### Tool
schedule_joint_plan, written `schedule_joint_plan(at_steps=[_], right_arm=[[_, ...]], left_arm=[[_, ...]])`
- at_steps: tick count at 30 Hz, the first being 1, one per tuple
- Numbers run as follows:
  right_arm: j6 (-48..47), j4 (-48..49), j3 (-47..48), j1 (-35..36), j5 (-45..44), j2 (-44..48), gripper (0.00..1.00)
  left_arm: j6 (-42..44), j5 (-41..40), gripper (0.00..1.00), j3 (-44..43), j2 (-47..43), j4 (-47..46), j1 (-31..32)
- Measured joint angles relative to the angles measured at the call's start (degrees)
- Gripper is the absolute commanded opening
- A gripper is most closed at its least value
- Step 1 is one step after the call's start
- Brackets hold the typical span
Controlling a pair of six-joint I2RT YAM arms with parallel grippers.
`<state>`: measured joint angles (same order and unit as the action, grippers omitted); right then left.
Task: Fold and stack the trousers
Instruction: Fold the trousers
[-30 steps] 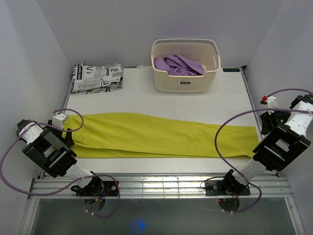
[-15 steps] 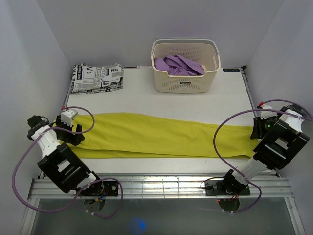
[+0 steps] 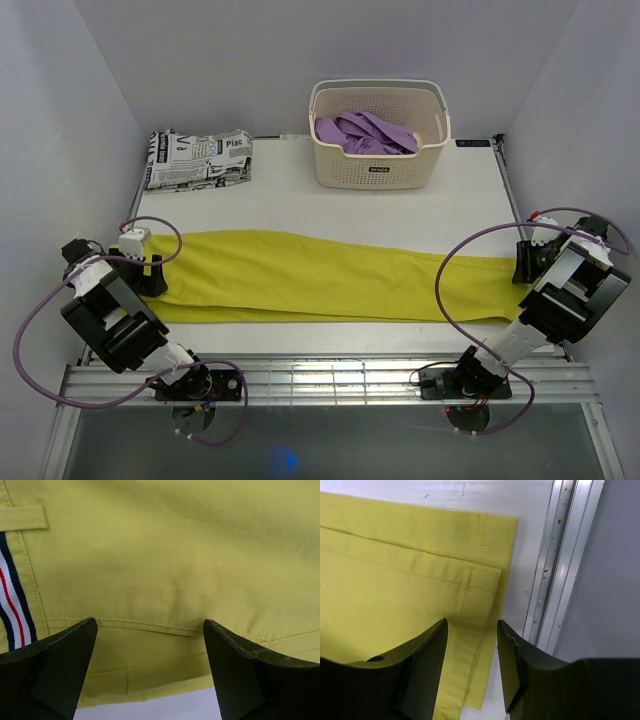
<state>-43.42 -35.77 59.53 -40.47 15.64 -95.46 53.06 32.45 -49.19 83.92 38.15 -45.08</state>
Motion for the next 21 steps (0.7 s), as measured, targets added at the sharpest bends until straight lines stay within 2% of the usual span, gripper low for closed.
schedule_joint_plan(at_steps=[8, 11, 12, 14, 21], right_arm=[[0.7, 0.4, 0.0, 0.4, -0.1, -2.2, 0.40], [0.6, 0.1, 0.6, 0.5, 0.0, -2.6, 0.25], [0.6, 0.0, 0.9, 0.5, 0.0, -2.6, 0.16], [0.6, -0.5, 1.4, 0.5, 0.2, -2.6, 0.09], [-0.1, -2.5, 2.7, 0.8, 1.1, -1.8, 0.08]], left_arm=[[-2.0, -1.9, 0.98, 0.9, 3.1, -3.1, 0.0], [-2.1, -2.1, 0.98, 1.2, 3.4, -3.9, 0.0], [-2.1, -2.1, 0.97, 1.3, 3.4, -4.2, 0.0], [-2.1, -2.1, 0.97, 1.5, 3.4, -4.6, 0.0], [-2.3, -2.6, 0.96, 1.9, 3.9, -6.1, 0.1]])
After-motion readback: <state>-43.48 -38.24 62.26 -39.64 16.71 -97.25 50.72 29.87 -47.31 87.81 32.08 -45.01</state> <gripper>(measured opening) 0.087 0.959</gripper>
